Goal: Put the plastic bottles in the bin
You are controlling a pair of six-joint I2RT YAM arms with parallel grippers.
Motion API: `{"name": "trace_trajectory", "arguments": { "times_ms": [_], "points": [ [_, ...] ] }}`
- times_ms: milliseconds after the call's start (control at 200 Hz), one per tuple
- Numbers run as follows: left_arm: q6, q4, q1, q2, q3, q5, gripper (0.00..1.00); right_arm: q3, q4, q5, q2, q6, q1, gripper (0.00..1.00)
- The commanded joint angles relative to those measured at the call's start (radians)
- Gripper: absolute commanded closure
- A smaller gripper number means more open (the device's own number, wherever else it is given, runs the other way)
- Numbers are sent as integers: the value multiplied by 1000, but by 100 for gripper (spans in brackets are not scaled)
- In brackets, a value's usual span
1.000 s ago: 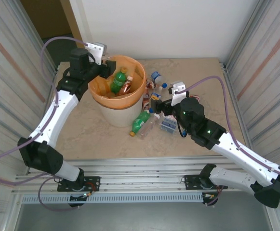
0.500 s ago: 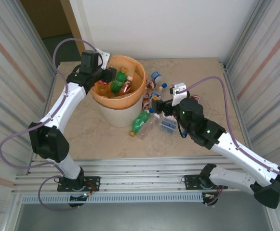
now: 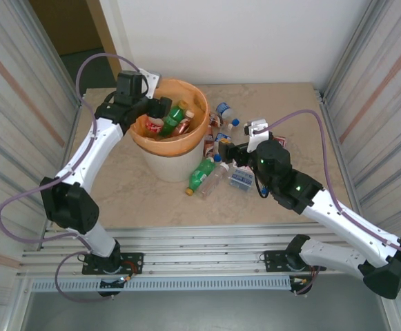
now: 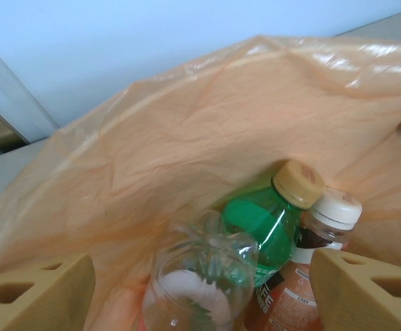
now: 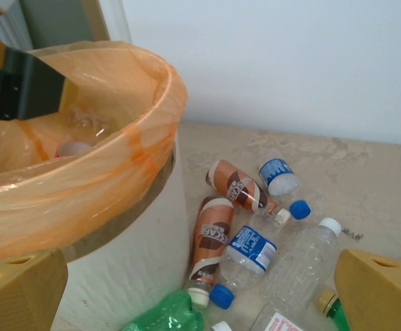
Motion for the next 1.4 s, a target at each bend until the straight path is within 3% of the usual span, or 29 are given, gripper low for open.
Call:
{"name": "trace_trajectory", "arguments": {
  "times_ms": [0, 235, 601, 1072, 1393],
  "points": [
    [-9, 49, -17, -94, 10, 11, 17, -2, -37, 51, 4, 86, -12, 3],
    [-39, 147, -47, -247, -97, 44, 10, 10, -168, 75, 102, 305, -16, 3],
    [-172, 387, -49, -540, -432, -15, 1, 23, -344, -92, 243, 575, -15, 1],
    [-319, 620, -47, -787, -767, -219, 1, 88, -326, -312, 482, 636, -8, 12],
    [-353, 645, -38, -795, -812, -267, 1, 131, -330, -378, 600, 650, -15, 15]
  ]
}}
